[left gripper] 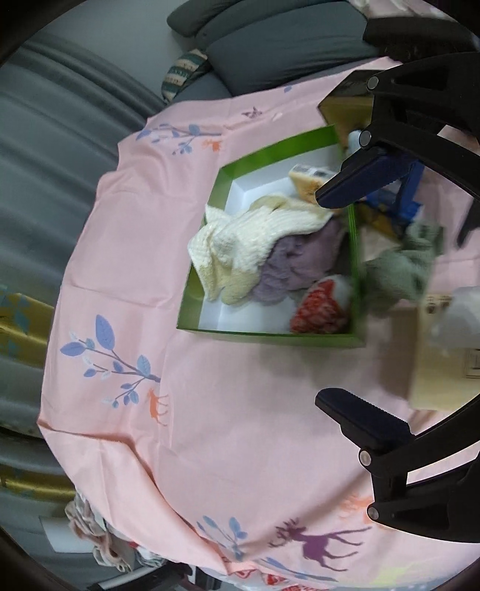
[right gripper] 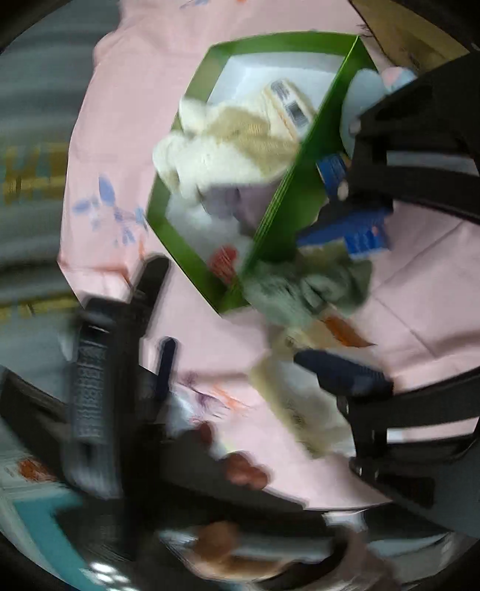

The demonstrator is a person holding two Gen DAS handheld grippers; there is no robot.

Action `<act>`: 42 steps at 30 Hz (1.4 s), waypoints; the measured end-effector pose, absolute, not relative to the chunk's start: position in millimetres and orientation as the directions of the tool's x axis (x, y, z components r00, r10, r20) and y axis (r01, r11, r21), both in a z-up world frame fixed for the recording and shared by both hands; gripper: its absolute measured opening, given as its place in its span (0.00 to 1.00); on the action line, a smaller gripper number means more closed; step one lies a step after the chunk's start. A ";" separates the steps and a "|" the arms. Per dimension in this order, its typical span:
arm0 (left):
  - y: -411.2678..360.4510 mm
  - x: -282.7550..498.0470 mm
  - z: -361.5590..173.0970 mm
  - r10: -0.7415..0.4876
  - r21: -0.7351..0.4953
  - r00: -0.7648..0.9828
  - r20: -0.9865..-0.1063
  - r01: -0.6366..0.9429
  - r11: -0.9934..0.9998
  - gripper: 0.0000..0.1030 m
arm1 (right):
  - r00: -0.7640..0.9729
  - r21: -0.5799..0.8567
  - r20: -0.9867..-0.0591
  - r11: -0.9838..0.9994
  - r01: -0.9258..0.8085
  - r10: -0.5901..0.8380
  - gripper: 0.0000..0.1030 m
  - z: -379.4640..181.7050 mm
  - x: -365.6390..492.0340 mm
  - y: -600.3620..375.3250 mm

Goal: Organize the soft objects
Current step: 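Grasp the grey-green knit cloth with the left gripper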

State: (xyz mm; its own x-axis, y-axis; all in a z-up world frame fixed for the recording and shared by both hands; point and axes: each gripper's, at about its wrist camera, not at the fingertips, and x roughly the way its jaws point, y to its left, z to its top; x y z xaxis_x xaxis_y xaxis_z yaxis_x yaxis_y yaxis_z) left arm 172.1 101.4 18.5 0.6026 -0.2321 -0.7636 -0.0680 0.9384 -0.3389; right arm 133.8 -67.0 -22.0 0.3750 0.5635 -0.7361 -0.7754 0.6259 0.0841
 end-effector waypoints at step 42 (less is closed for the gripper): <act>-56.2 73.8 -65.4 -0.321 -0.262 0.396 -0.860 0.197 0.945 0.57 | 0.366 0.264 -0.752 0.759 -0.595 0.548 0.43 -76.3 45.8 -177.9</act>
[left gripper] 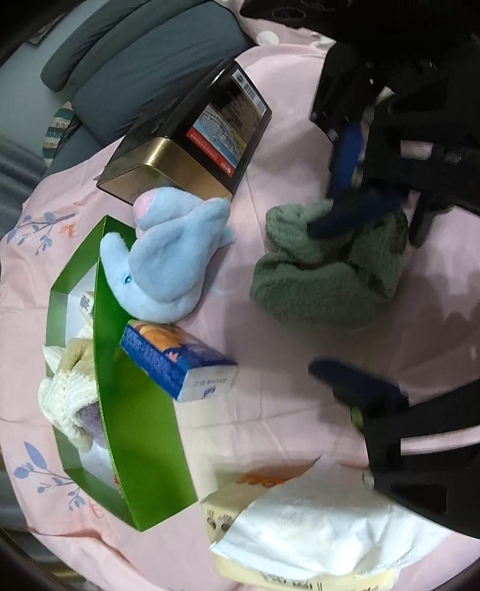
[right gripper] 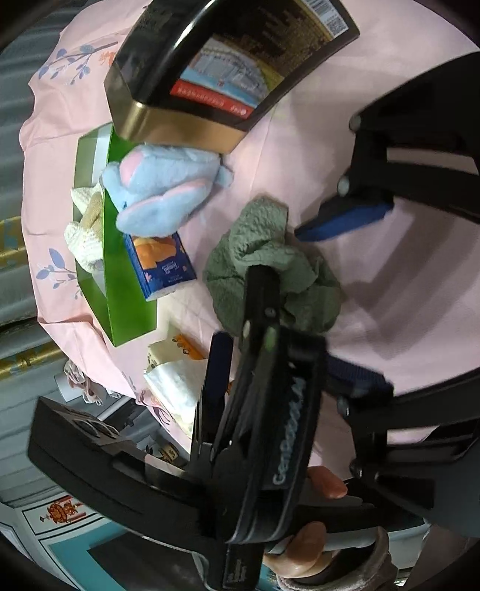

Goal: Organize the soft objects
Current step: 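Grasp the grey-green knit cloth with the left gripper, then carry the grey-green cloth into the green box and open the left gripper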

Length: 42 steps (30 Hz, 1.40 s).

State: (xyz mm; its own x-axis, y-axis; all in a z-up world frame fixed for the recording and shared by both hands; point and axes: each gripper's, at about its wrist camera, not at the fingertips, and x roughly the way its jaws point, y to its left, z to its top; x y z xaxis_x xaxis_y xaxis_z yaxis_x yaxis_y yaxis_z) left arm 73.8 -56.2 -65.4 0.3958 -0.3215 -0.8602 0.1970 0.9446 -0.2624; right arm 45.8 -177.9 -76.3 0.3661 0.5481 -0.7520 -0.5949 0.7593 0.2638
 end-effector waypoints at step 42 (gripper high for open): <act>11.4 228.5 32.6 -0.258 -0.261 0.618 -0.742 0.088 0.961 0.17 | 0.540 0.120 -0.698 0.820 -0.559 0.470 0.21 8.9 225.6 -96.7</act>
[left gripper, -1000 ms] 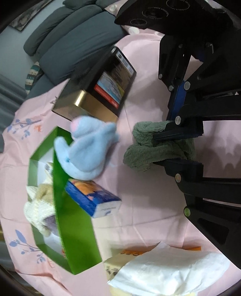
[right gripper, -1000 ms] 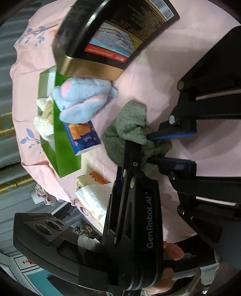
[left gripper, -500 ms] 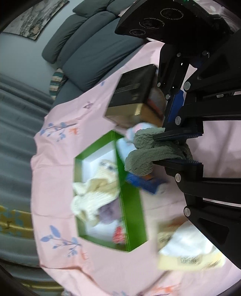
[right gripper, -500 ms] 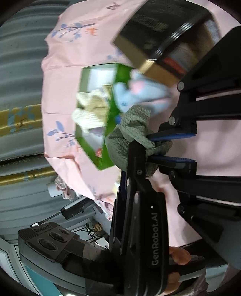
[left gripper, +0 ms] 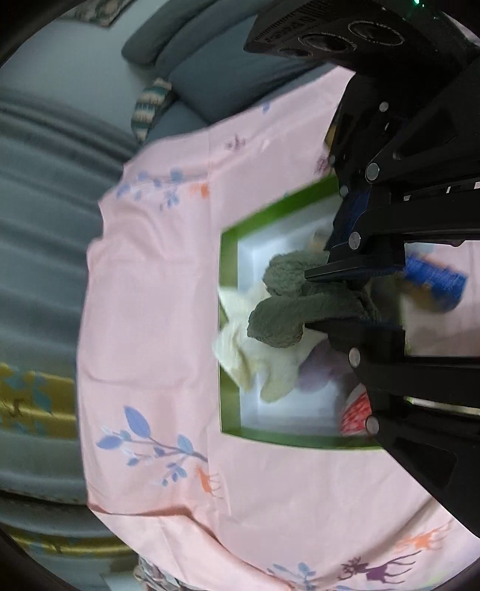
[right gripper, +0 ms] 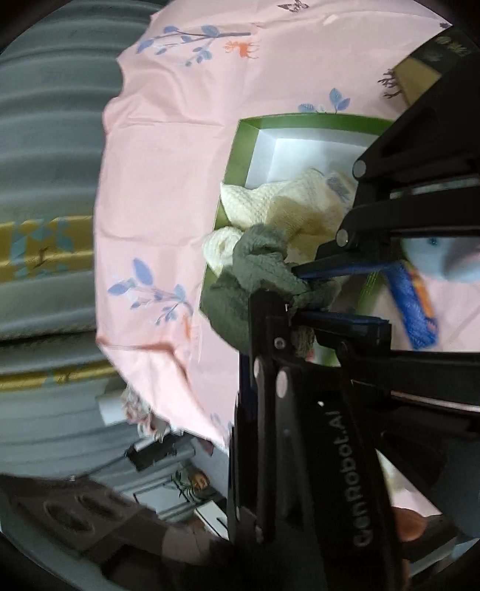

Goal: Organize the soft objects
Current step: 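Carry the grey-green cloth into the green box and open the left gripper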

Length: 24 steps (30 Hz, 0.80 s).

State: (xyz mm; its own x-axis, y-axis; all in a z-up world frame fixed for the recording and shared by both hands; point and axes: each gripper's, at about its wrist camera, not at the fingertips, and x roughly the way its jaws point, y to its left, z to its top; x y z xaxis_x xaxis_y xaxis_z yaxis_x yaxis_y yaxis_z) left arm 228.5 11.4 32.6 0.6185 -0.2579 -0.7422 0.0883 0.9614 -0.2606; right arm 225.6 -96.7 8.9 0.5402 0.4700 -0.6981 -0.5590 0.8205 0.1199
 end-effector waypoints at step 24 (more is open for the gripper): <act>40.0 158.2 16.7 -0.220 -0.275 0.607 -0.763 0.002 0.962 0.96 | 0.633 0.060 -0.645 0.853 -0.518 0.429 0.73 36.5 130.8 -171.7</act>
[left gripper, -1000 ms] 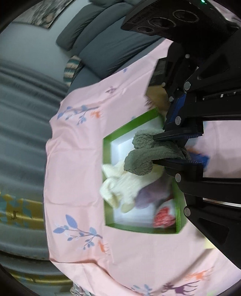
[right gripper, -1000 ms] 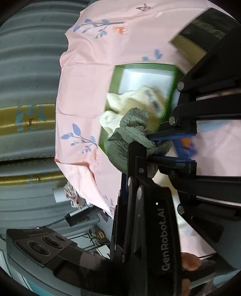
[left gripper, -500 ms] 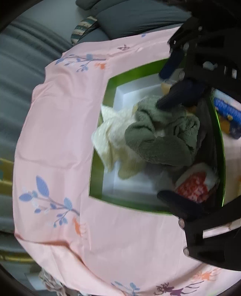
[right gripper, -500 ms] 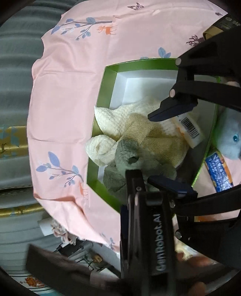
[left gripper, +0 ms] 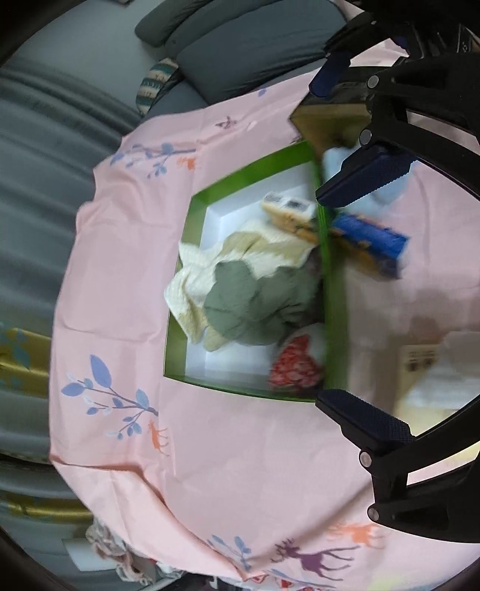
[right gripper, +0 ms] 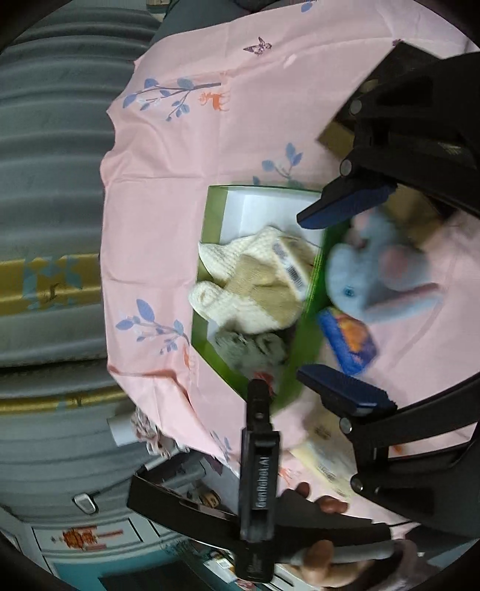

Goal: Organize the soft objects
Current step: 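Carry the grey-green cloth into the green box and open the left gripper, then grasp the light-blue plush elephant with the right gripper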

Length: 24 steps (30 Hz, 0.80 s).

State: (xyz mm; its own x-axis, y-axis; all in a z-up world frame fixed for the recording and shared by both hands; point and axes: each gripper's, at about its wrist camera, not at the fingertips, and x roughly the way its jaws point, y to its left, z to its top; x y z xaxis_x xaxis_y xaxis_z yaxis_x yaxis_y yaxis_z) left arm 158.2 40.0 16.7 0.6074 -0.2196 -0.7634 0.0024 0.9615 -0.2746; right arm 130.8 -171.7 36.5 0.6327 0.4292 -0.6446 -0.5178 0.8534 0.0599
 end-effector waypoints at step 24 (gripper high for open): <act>30.1 23.6 -27.1 -0.283 -0.347 0.593 -0.754 0.007 0.938 0.96 | 0.647 -0.182 -0.717 0.826 -0.534 0.260 0.27 -55.7 110.9 -132.5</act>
State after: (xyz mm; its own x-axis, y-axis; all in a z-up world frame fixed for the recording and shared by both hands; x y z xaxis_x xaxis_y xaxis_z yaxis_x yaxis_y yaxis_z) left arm 23.6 30.1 -27.1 0.5934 -0.2830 -0.7535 0.0066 0.9378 -0.3470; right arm 110.9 -132.5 -55.7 0.6467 0.2603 -0.7169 -0.5342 0.8255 -0.1822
